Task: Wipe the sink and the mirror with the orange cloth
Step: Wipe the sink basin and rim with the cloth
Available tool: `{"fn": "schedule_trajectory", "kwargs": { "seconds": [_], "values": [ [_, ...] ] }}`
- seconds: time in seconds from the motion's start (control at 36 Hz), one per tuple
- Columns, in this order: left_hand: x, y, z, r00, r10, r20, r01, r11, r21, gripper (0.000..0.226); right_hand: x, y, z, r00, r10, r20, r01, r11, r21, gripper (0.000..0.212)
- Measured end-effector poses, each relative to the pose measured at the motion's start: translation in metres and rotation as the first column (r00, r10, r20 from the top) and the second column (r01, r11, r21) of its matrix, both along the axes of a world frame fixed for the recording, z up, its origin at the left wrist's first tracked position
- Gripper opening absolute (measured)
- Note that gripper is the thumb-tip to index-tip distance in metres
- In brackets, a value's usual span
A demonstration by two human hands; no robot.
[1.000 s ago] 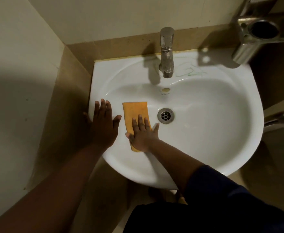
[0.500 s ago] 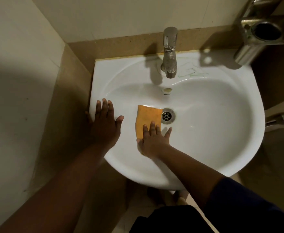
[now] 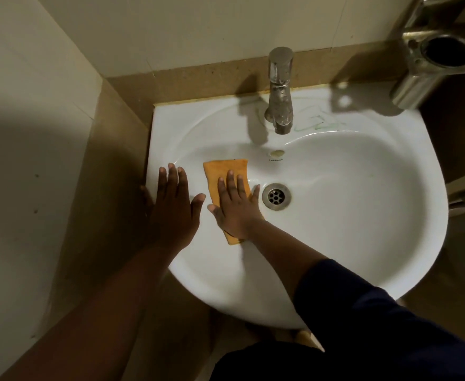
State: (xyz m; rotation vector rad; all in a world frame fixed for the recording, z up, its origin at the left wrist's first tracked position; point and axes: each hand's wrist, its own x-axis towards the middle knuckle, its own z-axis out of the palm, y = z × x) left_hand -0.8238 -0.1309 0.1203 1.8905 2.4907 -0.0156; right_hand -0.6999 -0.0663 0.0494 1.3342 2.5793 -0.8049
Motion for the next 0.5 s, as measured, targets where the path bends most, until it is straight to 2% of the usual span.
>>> {"fn": "schedule_trajectory", "kwargs": {
  "seconds": [0.08, 0.19, 0.31, 0.5],
  "values": [
    [0.001, -0.001, 0.000, 1.000, -0.001, -0.004, 0.001, 1.000, 0.010, 0.070, -0.018, 0.002, -0.004, 0.998, -0.037, -0.047, 0.039, 0.998, 0.047, 0.074],
    [0.001, 0.000, -0.001, 1.000, 0.017, 0.015, -0.018, 1.000, 0.024, 0.071, -0.020, 0.009, -0.011, 0.994, 0.012, -0.109, 0.005, 0.988, 0.152, 0.083],
    [0.001, 0.000, -0.001, 0.999, 0.038, 0.031, -0.039, 0.999, 0.031, 0.076, -0.019, 0.012, -0.004, 0.990, 0.065, -0.123, -0.033, 0.969, 0.247, 0.079],
    [0.001, -0.002, 0.001, 0.999, 0.035, 0.039, -0.039, 0.995, 0.092, 0.068, -0.027, 0.026, 0.023, 0.983, 0.125, -0.133, -0.049, 0.884, 0.466, 0.068]
  ]
}}
